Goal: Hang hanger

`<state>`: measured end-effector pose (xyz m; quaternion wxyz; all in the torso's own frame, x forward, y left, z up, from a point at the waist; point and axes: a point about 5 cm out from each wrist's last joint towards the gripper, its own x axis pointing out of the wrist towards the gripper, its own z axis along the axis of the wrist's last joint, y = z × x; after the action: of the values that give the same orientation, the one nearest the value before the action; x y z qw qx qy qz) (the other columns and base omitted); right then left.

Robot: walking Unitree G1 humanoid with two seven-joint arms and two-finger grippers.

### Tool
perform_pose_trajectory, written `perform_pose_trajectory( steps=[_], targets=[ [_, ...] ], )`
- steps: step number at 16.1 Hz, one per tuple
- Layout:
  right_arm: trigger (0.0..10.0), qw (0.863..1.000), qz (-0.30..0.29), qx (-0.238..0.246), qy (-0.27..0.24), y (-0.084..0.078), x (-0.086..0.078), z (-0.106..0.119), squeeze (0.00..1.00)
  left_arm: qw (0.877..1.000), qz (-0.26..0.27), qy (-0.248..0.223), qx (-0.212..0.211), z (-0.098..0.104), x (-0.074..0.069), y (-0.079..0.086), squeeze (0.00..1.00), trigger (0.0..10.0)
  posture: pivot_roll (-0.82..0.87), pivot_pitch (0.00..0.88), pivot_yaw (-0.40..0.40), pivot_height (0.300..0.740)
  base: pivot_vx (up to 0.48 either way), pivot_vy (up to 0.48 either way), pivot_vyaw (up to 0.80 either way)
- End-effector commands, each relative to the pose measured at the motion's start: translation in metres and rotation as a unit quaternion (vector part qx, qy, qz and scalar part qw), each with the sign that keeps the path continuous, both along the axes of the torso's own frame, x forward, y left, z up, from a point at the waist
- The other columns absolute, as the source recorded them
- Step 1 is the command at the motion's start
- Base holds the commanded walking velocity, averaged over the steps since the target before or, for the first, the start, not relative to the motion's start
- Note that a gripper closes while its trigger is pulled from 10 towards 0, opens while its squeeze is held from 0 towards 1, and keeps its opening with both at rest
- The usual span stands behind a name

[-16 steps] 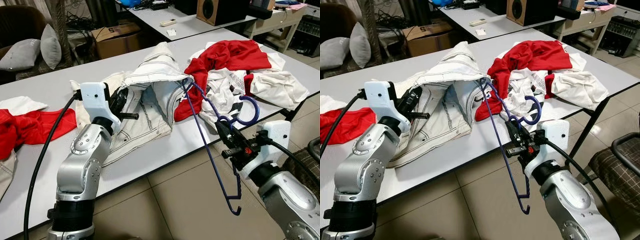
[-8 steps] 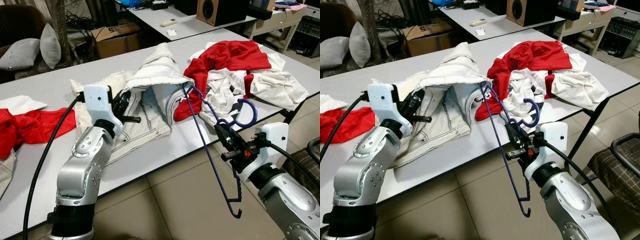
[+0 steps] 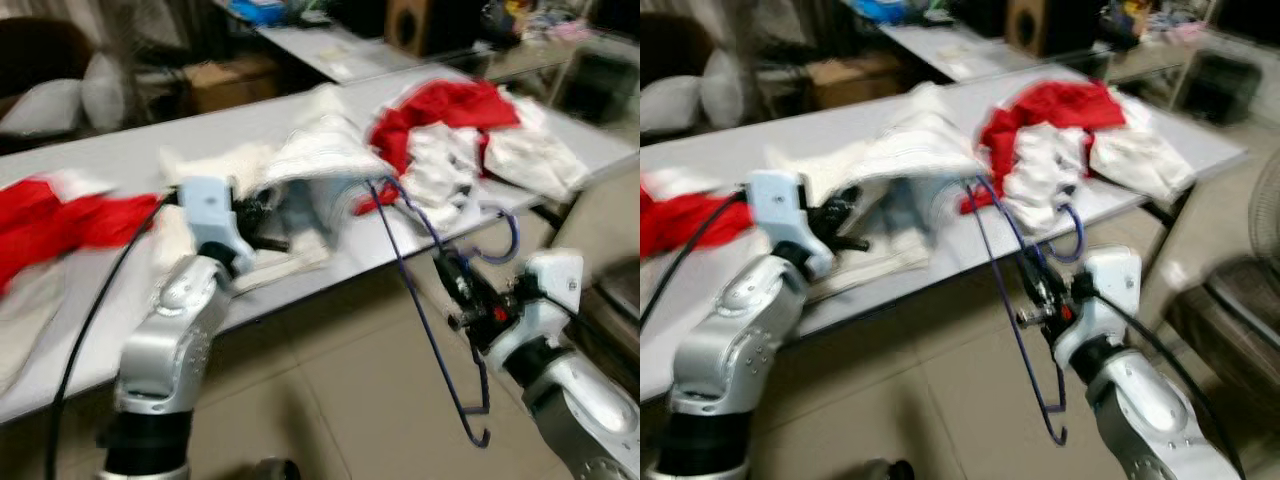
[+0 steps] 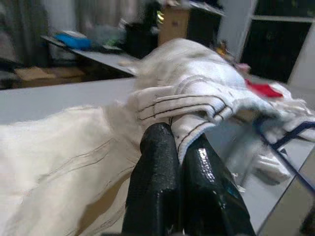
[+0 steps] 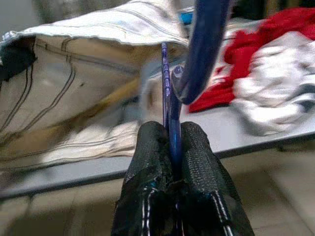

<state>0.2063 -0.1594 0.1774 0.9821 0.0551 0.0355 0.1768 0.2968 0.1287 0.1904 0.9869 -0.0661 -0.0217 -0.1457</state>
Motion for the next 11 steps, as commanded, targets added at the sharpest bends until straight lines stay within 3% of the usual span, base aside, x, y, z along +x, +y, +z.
perform_pose_trajectory(
  steps=[1, 11],
  targets=[
    [10.0, 1.000, 0.003, 0.001, 0.005, 0.0022, -0.0011, -0.0010, 0.00, 1.000, 0.006, -0.004, 0.004, 0.0021, -0.0015, 0.0050, 0.00, 10.0, -0.10, 0.000, 0.094, 0.740, -0.266, 0.000, 0.00],
    [10.0, 1.000, 0.005, 0.001, 0.011, 0.0034, -0.0034, -0.0020, 0.00, 1.000, -0.011, 0.002, 0.007, -0.0012, -0.0049, 0.0004, 0.00, 10.0, -0.11, 0.000, 0.091, 0.740, -0.250, 0.000, 0.00]
  ],
)
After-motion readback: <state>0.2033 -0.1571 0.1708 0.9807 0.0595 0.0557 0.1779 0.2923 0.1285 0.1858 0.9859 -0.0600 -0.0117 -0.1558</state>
